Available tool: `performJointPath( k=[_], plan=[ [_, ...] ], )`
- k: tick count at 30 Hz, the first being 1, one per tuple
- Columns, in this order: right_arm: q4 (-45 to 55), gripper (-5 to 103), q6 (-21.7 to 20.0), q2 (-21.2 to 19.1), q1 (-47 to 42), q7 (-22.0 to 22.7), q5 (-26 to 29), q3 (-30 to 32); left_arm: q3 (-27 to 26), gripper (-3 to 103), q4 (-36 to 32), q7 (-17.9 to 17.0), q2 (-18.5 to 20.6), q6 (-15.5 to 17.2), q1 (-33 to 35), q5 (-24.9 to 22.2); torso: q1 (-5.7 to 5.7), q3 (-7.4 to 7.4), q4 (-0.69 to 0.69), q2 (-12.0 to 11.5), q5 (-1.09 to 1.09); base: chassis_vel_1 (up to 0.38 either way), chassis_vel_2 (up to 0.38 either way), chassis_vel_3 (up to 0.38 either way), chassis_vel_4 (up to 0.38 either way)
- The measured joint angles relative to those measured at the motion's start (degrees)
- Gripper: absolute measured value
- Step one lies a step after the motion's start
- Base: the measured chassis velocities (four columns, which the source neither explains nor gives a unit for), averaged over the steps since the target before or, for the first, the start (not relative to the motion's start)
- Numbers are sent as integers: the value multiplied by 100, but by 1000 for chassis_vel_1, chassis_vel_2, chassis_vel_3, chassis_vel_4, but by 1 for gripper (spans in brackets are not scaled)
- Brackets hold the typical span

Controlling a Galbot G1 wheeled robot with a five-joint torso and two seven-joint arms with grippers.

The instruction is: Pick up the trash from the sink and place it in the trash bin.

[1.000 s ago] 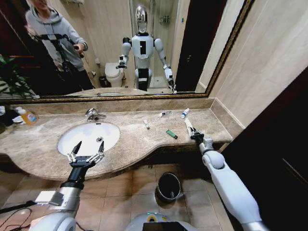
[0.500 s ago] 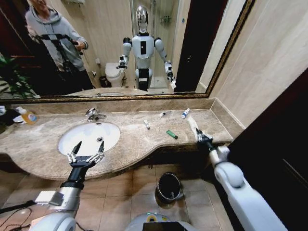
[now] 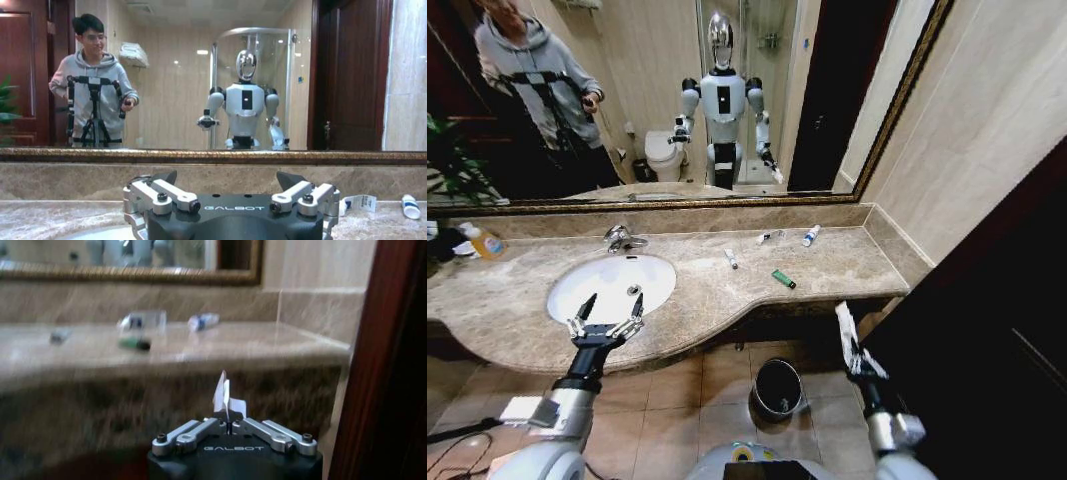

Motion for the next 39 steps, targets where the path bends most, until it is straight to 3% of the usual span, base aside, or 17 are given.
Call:
performJointPath(
  k=[6,8,10,12,16,23,32,33,35,39],
  plan=[
    [-1595,0,-151,97,863,-143,-398,-480,-1,100,0,0,0,0,0,0,0,0,1,-1,2,0,0,0,0],
    [-2504,0,-564,229,1640,-244,-359,-961,0,100,0,1,0,0,0,0,1,1,4,-2,2,0,0,0,0],
    [-2600,0,-622,249,1719,-279,-360,-1017,0,100,0,1,0,0,0,0,1,1,4,-2,4,0,0,0,0],
    [-3169,0,-1108,333,2191,-597,-467,-1336,0,100,0,0,0,0,0,0,2,1,3,-2,0,0,0,0,0],
    [-3795,0,-1484,328,2549,-1046,-870,-1585,0,100,0,0,0,0,0,0,1,1,1,-2,0,0,0,0,0],
    [-5081,0,-1486,591,3351,-1271,-1792,-1711,0,100,0,0,0,0,0,0,2,1,1,-2,2,0,0,0,0],
    [-6066,-3,-1296,913,3957,-1268,-2199,-1537,0,100,0,0,0,0,0,0,1,1,1,-2,1,0,0,0,0],
    [-6144,8,-1254,930,4000,-1268,-2209,-1505,0,100,0,0,0,0,0,0,1,1,1,-2,2,0,0,0,0],
    [-6205,18,-1220,930,4034,-1277,-2191,-1445,0,100,0,0,0,0,0,0,1,1,1,-2,1,0,0,0,0],
    [-6170,29,-1220,888,4017,-1303,-2148,-1393,0,100,0,0,0,0,0,0,1,1,1,-2,1,0,0,0,0]
  ],
)
